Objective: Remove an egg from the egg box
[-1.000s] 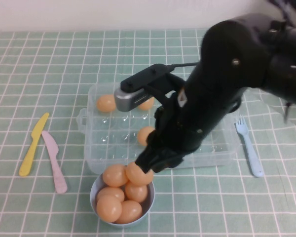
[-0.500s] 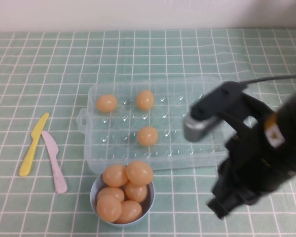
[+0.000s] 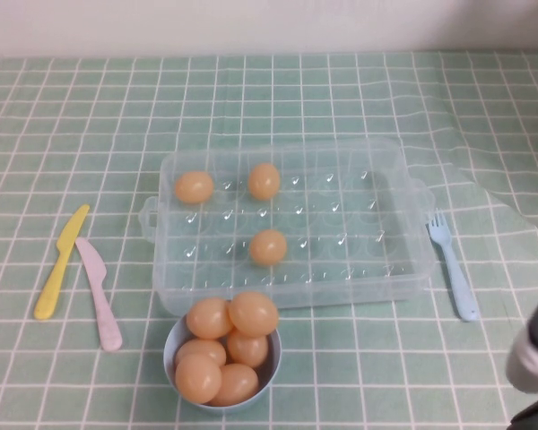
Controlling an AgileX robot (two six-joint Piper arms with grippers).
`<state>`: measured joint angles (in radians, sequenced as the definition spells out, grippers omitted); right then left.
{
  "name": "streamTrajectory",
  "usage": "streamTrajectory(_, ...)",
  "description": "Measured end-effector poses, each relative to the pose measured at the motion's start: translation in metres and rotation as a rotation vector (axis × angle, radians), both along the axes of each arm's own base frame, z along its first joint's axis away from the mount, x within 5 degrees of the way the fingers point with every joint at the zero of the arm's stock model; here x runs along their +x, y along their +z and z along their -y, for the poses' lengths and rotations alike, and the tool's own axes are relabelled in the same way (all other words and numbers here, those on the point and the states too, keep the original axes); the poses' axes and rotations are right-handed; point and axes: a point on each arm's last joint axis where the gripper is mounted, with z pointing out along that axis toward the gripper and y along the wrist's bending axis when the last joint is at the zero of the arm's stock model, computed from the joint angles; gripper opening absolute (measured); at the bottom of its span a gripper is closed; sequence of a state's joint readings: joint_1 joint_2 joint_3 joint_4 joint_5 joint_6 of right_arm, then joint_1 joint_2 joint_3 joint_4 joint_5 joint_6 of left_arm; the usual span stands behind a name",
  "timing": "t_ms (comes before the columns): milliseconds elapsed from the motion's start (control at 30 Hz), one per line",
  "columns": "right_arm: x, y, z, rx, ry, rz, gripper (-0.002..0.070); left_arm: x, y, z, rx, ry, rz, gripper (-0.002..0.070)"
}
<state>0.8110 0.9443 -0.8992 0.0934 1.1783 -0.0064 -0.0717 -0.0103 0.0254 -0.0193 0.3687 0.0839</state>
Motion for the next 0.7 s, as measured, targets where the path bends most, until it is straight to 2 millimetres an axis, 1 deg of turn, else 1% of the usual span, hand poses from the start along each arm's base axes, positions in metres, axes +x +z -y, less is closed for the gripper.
streamTrajectory(167,-0.010,-0.019,0.014,0.059,-0.004,0.097,-0.0016,0.000,0.000,0.000,0.000,0.000,0.000,-0.0005)
streamTrajectory(200,-0.012,-0.023,0.018,0.079,-0.008,0.141,-0.0016,0.000,0.000,0.000,0.000,0.000,0.000,-0.0005)
streamTrajectory(300,-0.013,-0.043,0.032,0.118,-0.051,0.249,-0.0017,0.000,0.000,0.000,0.000,0.000,0.000,-0.0004)
streamTrajectory(333,-0.013,-0.049,0.039,0.137,-0.087,0.295,-0.0017,0.000,0.000,0.000,0.000,0.000,0.000,-0.0005)
streamTrajectory(367,-0.012,-0.051,0.046,0.165,-0.134,0.348,-0.0017,0.000,0.000,0.000,0.000,0.000,0.000,-0.0005)
streamTrajectory(433,-0.011,-0.065,0.061,0.213,-0.240,0.463,-0.0017,0.000,0.000,0.000,0.000,0.000,0.000,-0.0005)
streamTrajectory(467,-0.011,-0.072,0.066,0.221,-0.272,0.491,-0.0017,0.000,0.000,0.000,0.000,0.000,0.000,-0.0005)
streamTrajectory(533,-0.013,-0.080,0.080,0.274,-0.389,0.629,-0.0017,0.000,0.000,0.000,0.000,0.000,0.000,-0.0005)
streamTrajectory(633,-0.018,-0.095,0.095,0.311,-0.530,0.777,-0.0017,0.000,0.000,0.000,0.000,0.000,0.000,-0.0005)
streamTrajectory(700,-0.022,-0.103,0.102,0.315,-0.596,0.846,-0.0017,0.000,0.000,0.000,0.000,0.000,0.000,-0.0005)
